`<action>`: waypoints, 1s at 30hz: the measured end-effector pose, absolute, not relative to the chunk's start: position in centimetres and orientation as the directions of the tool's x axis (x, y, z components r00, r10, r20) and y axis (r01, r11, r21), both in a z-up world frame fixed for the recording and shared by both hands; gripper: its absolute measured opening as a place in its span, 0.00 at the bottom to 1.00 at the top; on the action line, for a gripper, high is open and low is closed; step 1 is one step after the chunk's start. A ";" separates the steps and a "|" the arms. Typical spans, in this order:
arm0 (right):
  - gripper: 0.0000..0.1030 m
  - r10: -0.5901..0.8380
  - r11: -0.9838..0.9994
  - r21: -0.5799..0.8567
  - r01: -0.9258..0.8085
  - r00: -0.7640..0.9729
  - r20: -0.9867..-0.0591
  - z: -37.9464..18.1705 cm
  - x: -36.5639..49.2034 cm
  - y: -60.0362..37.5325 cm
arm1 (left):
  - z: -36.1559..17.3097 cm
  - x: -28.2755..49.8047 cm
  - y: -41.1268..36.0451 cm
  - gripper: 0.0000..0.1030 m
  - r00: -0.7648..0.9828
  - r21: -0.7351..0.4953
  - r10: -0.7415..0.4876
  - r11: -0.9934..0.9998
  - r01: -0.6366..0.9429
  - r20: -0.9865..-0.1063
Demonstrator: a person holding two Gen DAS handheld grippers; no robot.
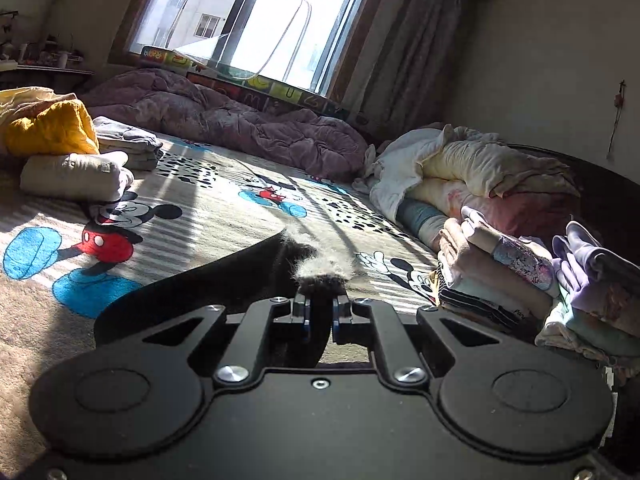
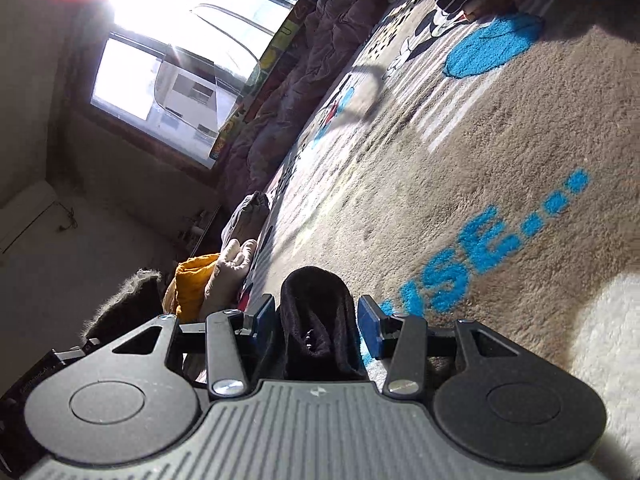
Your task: Fold clothes
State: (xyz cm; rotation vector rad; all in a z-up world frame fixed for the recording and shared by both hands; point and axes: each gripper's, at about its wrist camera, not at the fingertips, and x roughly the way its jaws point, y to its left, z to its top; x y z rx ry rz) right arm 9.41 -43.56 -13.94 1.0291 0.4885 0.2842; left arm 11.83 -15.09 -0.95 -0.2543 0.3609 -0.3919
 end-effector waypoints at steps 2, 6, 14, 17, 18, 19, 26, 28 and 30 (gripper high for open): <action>0.45 0.447 0.484 0.875 -0.001 0.860 -0.246 -14.0 9.4 -43.9 | -1.9 11.8 -16.9 0.06 0.848 -0.273 -0.430 0.895 0.353 -0.311; 0.45 0.444 0.470 0.883 -0.003 0.865 -0.233 -14.2 9.5 -44.5 | -3.7 11.7 -20.0 0.06 0.818 -0.208 -0.451 0.892 0.402 -0.356; 0.45 0.395 0.472 0.882 -0.002 0.895 -0.209 -14.1 9.0 -46.5 | -5.0 8.9 -21.3 0.48 0.694 -0.125 -0.577 0.800 0.587 -0.431; 0.47 0.347 0.601 0.798 -0.042 0.914 -0.213 -12.2 8.7 -45.8 | -3.1 7.5 -17.4 0.44 0.751 -0.126 -0.546 0.831 0.542 -0.371; 0.46 0.333 0.664 0.744 -0.073 0.920 -0.207 -11.3 8.6 -45.1 | -2.7 7.5 -15.8 0.44 0.781 -0.137 -0.517 0.853 0.504 -0.351; 0.46 0.326 0.724 0.682 -0.109 0.924 -0.198 -10.3 8.4 -44.3 | -2.2 7.7 -14.2 0.44 0.810 -0.144 -0.482 0.875 0.462 -0.335; 0.39 0.410 0.907 0.178 -0.381 0.897 -0.168 -6.1 7.9 -35.4 | -1.4 11.1 -9.6 0.37 0.906 -0.083 -0.288 0.958 0.276 -0.312; 0.39 0.412 0.911 0.102 -0.399 0.888 -0.203 -6.3 8.9 -33.6 | -2.6 11.9 -10.1 0.37 0.904 -0.069 -0.281 0.959 0.273 -0.323; 0.39 0.372 0.926 0.040 -0.376 0.886 -0.277 -6.9 10.3 -32.5 | -4.5 12.9 -10.6 0.37 0.890 -0.065 -0.292 0.955 0.288 -0.350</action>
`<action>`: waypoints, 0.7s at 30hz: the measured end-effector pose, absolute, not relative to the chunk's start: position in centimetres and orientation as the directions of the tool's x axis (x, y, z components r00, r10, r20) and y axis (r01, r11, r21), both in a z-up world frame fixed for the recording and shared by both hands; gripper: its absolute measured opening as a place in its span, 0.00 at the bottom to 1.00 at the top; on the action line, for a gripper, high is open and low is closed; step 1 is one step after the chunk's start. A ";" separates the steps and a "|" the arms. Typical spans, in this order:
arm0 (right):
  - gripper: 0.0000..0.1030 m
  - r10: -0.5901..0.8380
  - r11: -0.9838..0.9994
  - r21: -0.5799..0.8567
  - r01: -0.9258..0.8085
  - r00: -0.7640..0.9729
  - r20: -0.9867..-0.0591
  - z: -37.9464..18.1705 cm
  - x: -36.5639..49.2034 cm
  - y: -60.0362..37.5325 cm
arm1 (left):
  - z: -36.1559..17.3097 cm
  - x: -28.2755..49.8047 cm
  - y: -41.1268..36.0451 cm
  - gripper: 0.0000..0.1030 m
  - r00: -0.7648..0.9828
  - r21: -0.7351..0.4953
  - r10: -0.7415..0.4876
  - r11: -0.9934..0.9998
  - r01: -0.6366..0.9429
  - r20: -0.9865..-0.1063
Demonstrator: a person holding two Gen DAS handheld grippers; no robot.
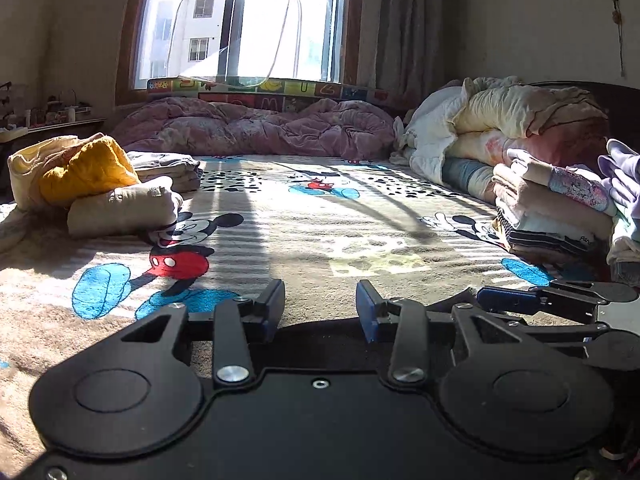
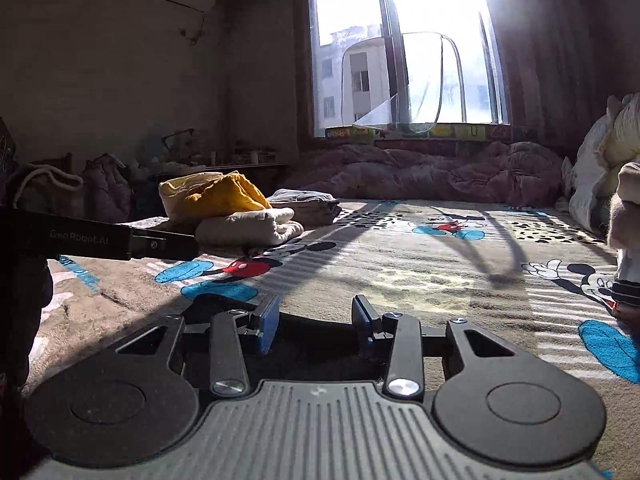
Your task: Fold clothes
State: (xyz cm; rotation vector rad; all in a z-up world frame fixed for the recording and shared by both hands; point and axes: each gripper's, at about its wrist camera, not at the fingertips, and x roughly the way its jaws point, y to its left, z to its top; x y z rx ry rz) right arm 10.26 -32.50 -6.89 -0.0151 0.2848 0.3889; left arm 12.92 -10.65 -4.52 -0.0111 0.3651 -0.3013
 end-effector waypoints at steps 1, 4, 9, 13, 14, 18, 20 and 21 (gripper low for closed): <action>0.39 0.335 0.938 0.028 -0.346 0.878 -0.342 -7.6 11.4 -32.4 | -5.8 13.7 -11.1 0.38 0.874 -0.047 -0.287 0.955 0.292 -0.392; 0.24 0.297 0.953 0.083 -0.290 0.852 -0.432 -9.0 12.6 -32.9 | -9.2 15.8 -12.3 0.41 0.829 0.044 -0.220 0.958 0.282 -0.515; 0.23 0.308 0.951 0.117 -0.287 0.846 -0.434 -9.3 11.9 -33.1 | -5.6 13.1 -11.8 0.39 0.873 0.017 -0.236 0.963 0.269 -0.427; 0.25 0.320 0.947 0.125 -0.295 0.849 -0.420 -9.1 11.7 -33.2 | -8.6 14.0 -12.0 0.57 0.814 0.023 -0.208 0.965 0.262 -0.542; 0.25 0.315 0.949 0.117 -0.293 0.857 -0.407 -8.9 11.4 -33.1 | -8.8 13.8 -11.5 0.58 0.829 -0.005 -0.220 0.967 0.254 -0.514; 0.61 0.256 0.966 0.060 -0.251 0.899 -0.356 -7.8 9.6 -33.1 | -6.7 12.3 -8.3 0.63 0.853 -0.221 -0.265 0.958 0.182 -0.449; 0.77 0.241 0.971 0.102 -0.218 0.894 -0.379 -7.9 9.5 -34.0 | -6.7 12.3 -6.3 0.63 0.830 -0.339 -0.295 0.931 0.137 -0.474; 0.76 0.237 0.971 0.132 -0.201 0.887 -0.395 -8.0 9.5 -34.5 | -7.1 12.2 -5.0 0.63 0.816 -0.428 -0.325 0.897 0.106 -0.479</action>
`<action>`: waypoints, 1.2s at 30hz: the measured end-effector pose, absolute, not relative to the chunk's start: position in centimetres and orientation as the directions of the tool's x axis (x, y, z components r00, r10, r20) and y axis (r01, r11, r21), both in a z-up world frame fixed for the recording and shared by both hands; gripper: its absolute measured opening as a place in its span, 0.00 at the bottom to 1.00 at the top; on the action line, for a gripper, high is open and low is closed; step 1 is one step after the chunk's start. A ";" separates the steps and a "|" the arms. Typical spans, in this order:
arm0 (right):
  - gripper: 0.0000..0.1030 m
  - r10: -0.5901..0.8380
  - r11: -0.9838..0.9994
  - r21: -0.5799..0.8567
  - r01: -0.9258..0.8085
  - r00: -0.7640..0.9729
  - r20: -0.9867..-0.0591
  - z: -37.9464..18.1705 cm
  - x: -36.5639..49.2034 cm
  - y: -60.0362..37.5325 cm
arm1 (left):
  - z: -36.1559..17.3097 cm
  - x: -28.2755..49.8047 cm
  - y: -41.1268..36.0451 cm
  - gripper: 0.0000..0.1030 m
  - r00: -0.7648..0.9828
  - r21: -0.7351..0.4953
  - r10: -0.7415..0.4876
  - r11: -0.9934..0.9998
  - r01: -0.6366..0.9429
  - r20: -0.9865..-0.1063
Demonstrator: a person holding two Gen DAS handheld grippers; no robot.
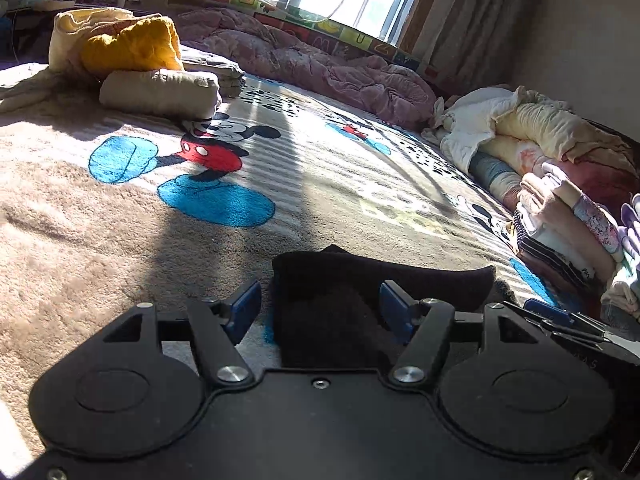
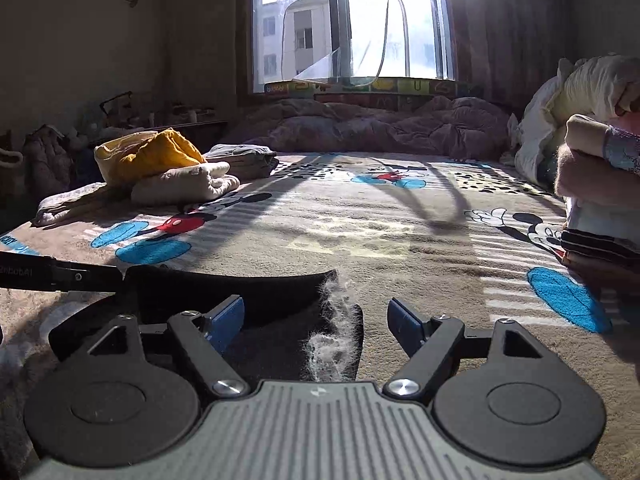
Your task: Fold clothes
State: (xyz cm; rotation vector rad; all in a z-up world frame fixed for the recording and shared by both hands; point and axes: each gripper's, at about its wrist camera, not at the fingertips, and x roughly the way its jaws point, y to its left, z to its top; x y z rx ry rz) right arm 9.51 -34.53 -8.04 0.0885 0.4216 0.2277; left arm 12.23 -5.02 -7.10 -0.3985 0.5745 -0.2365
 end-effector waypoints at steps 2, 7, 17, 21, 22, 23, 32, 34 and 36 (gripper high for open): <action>0.74 0.262 0.953 0.253 -0.164 0.866 -0.426 -8.6 9.8 -36.3 | -8.4 12.2 -3.1 0.65 0.781 -0.586 -0.389 0.809 0.036 -0.488; 0.73 0.389 0.827 0.553 -0.106 0.817 -0.426 -10.3 10.5 -39.6 | -9.4 11.9 -2.7 0.67 0.755 -0.699 -0.457 0.715 -0.002 -0.470; 0.43 0.368 0.826 0.560 -0.061 0.811 -0.454 -11.8 11.6 -37.8 | -9.6 11.8 -5.6 0.34 0.764 -0.698 -0.449 0.716 -0.001 -0.463; 0.34 0.353 0.800 0.599 -0.042 0.839 -0.414 -11.2 9.8 -38.1 | -8.9 11.0 -4.6 0.24 0.762 -0.741 -0.502 0.670 0.043 -0.410; 0.33 0.355 0.786 0.617 -0.042 0.847 -0.395 -10.9 9.1 -38.3 | -8.5 10.7 -4.3 0.24 0.759 -0.754 -0.519 0.654 0.058 -0.392; 0.32 0.357 0.771 0.635 -0.042 0.855 -0.377 -10.6 8.4 -38.4 | -8.0 10.3 -4.0 0.24 0.753 -0.772 -0.543 0.631 0.073 -0.373; 0.62 0.279 0.747 0.658 0.098 0.851 -0.444 -11.2 3.9 -39.8 | -10.4 9.4 -3.3 0.57 0.689 -0.798 -0.582 0.603 0.010 -0.431; 0.66 0.294 0.767 0.637 0.075 0.842 -0.453 -11.5 4.3 -39.4 | -10.4 9.4 -3.7 0.57 0.689 -0.789 -0.579 0.614 0.018 -0.436; 0.67 0.293 0.800 0.598 0.049 0.838 -0.461 -11.8 4.4 -38.4 | -10.4 9.3 -4.3 0.50 0.692 -0.774 -0.572 0.632 0.031 -0.440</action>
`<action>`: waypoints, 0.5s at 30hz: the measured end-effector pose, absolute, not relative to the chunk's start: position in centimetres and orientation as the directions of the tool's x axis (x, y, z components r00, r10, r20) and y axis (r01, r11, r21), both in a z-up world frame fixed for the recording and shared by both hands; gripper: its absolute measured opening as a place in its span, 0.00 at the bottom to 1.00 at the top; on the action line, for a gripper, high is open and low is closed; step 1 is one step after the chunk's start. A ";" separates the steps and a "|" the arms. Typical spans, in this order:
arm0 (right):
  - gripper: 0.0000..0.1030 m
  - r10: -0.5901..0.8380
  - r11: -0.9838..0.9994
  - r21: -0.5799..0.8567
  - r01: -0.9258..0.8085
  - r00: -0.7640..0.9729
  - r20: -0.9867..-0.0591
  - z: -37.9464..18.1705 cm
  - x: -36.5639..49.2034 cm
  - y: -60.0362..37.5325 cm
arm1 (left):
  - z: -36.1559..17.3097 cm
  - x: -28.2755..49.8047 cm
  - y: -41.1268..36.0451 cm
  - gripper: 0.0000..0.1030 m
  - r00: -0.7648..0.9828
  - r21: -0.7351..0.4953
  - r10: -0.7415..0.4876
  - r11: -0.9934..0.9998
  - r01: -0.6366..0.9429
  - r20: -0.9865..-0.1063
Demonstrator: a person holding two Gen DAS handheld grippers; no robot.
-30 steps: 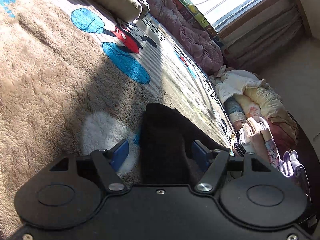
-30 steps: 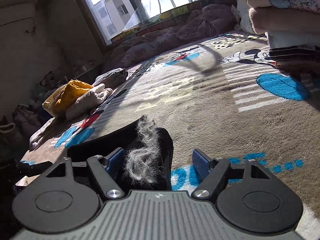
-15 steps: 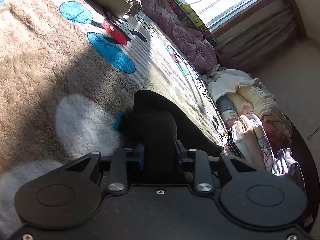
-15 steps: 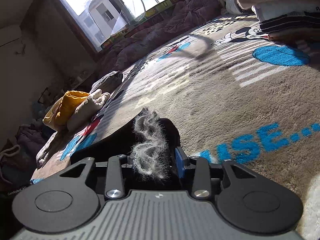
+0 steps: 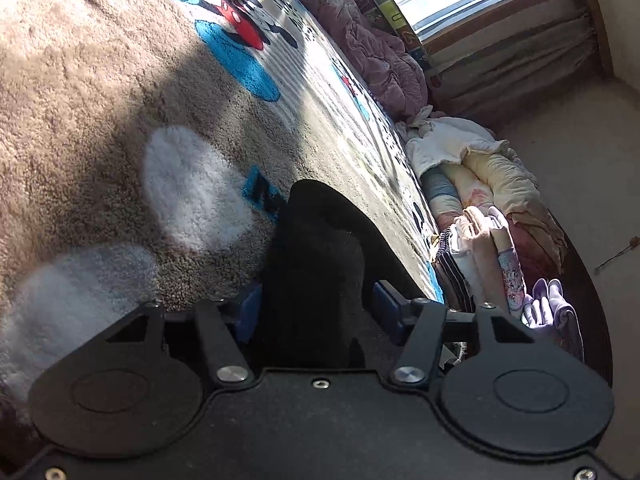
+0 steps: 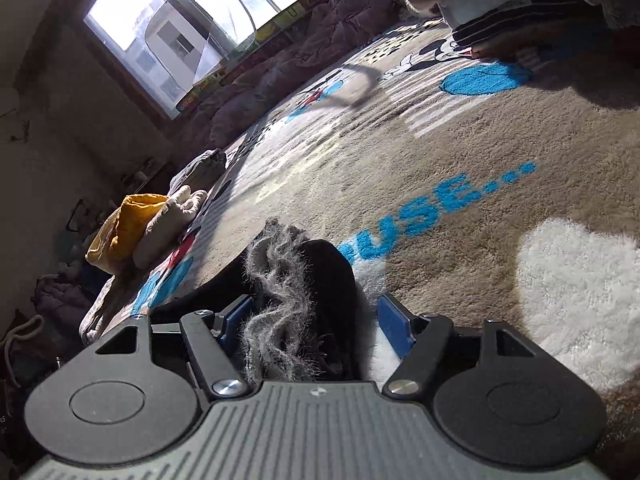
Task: Fold clothes
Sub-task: 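Lift the folded garment with both tools and carry it toward the clothes stack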
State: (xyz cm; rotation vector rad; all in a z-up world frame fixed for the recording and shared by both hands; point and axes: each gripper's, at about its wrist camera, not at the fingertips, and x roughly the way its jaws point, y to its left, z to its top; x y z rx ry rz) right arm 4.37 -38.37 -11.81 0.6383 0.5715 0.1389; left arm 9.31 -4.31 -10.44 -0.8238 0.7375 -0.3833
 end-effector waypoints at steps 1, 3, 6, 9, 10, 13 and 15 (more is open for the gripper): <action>0.65 0.296 0.811 0.584 0.036 0.836 -0.462 -11.7 4.4 -38.0 | -10.4 9.2 -4.6 0.33 0.694 -0.765 -0.568 0.642 0.038 -0.442; 0.46 0.317 0.810 0.586 0.013 0.831 -0.456 -11.7 4.5 -37.7 | -10.2 9.0 -4.7 0.26 0.696 -0.775 -0.575 0.630 0.042 -0.430; 0.34 0.336 0.754 0.657 0.017 0.849 -0.408 -11.6 3.8 -38.8 | -8.7 8.6 -4.7 0.22 0.703 -0.794 -0.603 0.602 0.089 -0.378; 0.34 0.340 0.705 0.710 0.002 0.877 -0.340 -10.9 2.6 -39.9 | -6.6 8.4 -5.5 0.22 0.702 -0.799 -0.632 0.583 0.150 -0.329; 0.34 0.335 0.685 0.728 -0.005 0.890 -0.310 -10.5 2.0 -40.4 | -5.9 8.3 -5.8 0.22 0.699 -0.799 -0.643 0.576 0.172 -0.313; 0.34 0.293 0.642 0.767 -0.015 0.928 -0.228 -8.8 -0.3 -42.2 | -3.1 8.6 -8.0 0.22 0.669 -0.799 -0.695 0.546 0.253 -0.263; 0.34 0.247 0.624 0.781 -0.024 0.954 -0.168 -7.2 -2.1 -43.9 | -1.1 8.9 -10.1 0.22 0.638 -0.798 -0.737 0.513 0.315 -0.222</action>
